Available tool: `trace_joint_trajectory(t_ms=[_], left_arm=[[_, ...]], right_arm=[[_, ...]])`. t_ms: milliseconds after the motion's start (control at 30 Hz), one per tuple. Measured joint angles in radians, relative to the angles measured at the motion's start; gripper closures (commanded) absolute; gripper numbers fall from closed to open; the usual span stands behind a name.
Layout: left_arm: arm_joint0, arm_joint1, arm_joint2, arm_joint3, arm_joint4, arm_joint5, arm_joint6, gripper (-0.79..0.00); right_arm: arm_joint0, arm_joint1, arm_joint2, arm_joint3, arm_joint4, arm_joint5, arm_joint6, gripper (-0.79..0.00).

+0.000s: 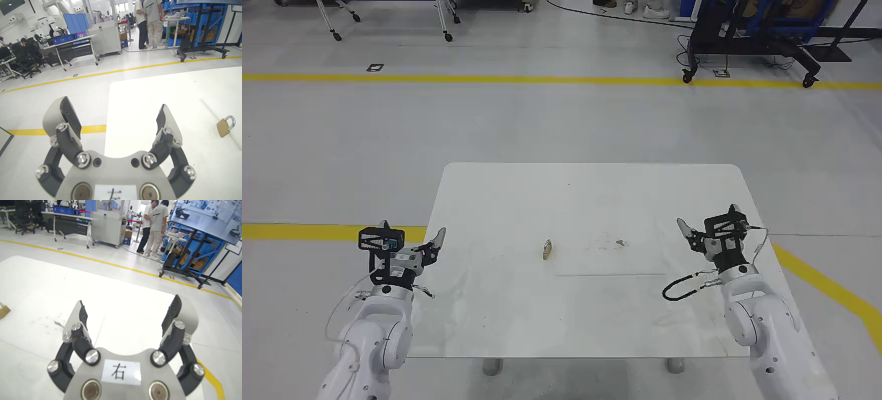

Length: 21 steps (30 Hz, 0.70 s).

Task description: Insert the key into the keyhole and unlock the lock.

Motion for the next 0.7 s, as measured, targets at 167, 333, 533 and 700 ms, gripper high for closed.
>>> trace_joint_trajectory(t_ms=[167, 333, 533, 700], left_arm=[[0.000, 0.000, 0.000, 0.000, 0.000, 0.000, 0.000, -0.785], [0.000, 0.000, 0.000, 0.000, 0.000, 0.000, 0.000, -0.785], [0.000, 0.000, 0.000, 0.000, 0.000, 0.000, 0.000, -0.785], [0.000, 0.000, 0.000, 0.000, 0.000, 0.000, 0.000, -0.785]], right_arm=[[0.115, -0.005, -0.089, 0.094, 0.001, -0.113, 0.116, -0.785], [0.216, -0.009, -0.176, 0.215, 0.012, -0.285, 0.174, -0.785], [0.338, -0.008, -0.234, 0.359, 0.049, -0.524, 0.231, -0.785], [0.417, -0.007, -0.264, 0.460, 0.073, -0.680, 0.225, -0.533]])
